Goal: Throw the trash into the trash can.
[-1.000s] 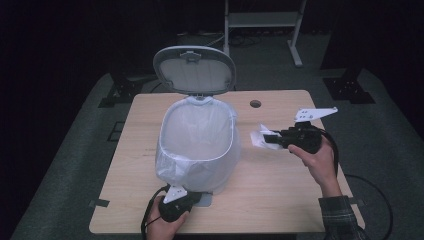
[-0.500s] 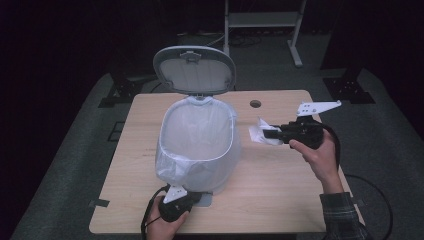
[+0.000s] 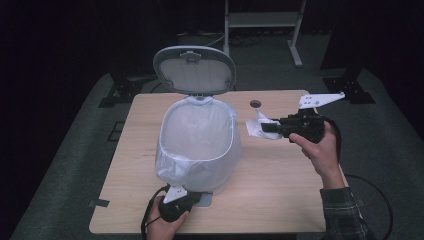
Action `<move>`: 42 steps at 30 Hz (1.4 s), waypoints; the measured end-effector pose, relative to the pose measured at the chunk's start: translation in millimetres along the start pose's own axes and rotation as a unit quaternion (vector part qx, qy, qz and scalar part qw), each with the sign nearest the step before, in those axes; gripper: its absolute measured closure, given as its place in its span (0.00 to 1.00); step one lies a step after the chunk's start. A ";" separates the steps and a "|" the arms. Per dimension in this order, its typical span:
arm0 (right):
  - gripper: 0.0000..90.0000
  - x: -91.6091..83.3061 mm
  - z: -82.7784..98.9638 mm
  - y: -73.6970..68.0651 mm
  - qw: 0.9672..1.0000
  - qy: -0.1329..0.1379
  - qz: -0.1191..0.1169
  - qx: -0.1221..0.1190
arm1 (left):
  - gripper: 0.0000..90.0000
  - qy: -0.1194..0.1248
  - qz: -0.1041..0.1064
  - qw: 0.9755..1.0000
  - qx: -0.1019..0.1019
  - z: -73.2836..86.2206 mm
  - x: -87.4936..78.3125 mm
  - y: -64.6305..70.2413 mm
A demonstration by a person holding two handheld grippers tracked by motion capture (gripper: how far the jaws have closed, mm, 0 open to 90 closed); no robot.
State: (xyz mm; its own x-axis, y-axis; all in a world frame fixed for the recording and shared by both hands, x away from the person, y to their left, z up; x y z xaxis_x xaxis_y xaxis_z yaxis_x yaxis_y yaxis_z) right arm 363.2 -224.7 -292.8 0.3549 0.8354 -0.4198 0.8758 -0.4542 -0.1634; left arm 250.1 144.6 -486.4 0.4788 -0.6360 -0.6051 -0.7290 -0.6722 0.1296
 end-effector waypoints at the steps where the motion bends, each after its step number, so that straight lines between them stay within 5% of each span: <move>1: 0.87 -0.2 -1.6 -0.7 1.000 0.003 -0.001 -0.002 | 1.00 0.000 0.000 1.000 0.001 0.0 -0.1 -0.2; 24: 0.87 6.4 -39.1 -18.1 0.998 0.026 -0.039 -0.029 | 1.00 0.001 0.000 1.000 0.011 -0.4 0.1 -1.7; 42: 0.87 24.6 -63.5 -30.4 0.996 0.030 -0.062 -0.049 | 1.00 0.000 0.001 1.000 -0.001 0.1 0.0 -0.5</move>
State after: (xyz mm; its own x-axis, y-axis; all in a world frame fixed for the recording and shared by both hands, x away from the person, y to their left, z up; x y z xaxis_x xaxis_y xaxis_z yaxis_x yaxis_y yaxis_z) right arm 366.1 -170.6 -241.5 0.2584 0.9012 -0.3479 0.9406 -0.3169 -0.1221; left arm 250.4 145.0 -486.5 0.4766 -0.6377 -0.6052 -0.7292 -0.6712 0.1330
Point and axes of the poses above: each handheld gripper's, and its own axes: x roughly forward along the jaws, z roughly out of its underside, y roughly to its right, the point moved 1 cm from there along x, roughly forward along the jaws, and after that the axes turned 3 degrees about -y, right-handed, at the moved point
